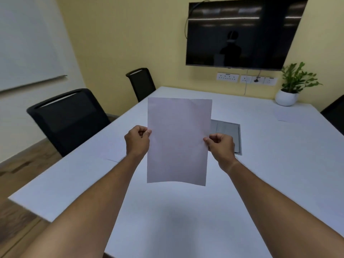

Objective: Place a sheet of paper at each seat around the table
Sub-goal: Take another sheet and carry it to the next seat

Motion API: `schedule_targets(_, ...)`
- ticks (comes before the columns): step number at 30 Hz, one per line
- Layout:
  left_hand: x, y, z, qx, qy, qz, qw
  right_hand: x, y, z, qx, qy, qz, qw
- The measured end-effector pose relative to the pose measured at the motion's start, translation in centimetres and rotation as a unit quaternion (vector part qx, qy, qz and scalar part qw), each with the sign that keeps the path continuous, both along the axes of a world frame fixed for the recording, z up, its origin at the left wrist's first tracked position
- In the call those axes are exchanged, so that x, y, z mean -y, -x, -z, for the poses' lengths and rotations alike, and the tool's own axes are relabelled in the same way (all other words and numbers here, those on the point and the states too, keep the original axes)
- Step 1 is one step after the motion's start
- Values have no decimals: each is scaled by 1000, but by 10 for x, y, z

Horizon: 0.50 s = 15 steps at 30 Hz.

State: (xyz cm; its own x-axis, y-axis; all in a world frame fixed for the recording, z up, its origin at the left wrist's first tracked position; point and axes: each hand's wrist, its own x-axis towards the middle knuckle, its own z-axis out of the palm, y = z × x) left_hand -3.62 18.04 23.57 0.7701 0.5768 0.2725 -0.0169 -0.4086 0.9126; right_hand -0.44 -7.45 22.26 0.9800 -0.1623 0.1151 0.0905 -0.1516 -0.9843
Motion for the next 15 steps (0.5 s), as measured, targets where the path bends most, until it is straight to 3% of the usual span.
schedule_targets(7,-47,65,-20,23,-19,-89,996,-54,18,-20,26,-6,-86,996)
schedule_targets(15,-140,145,-42,46,-16,-194,980,-172,46,-43,49,-5,-195,980)
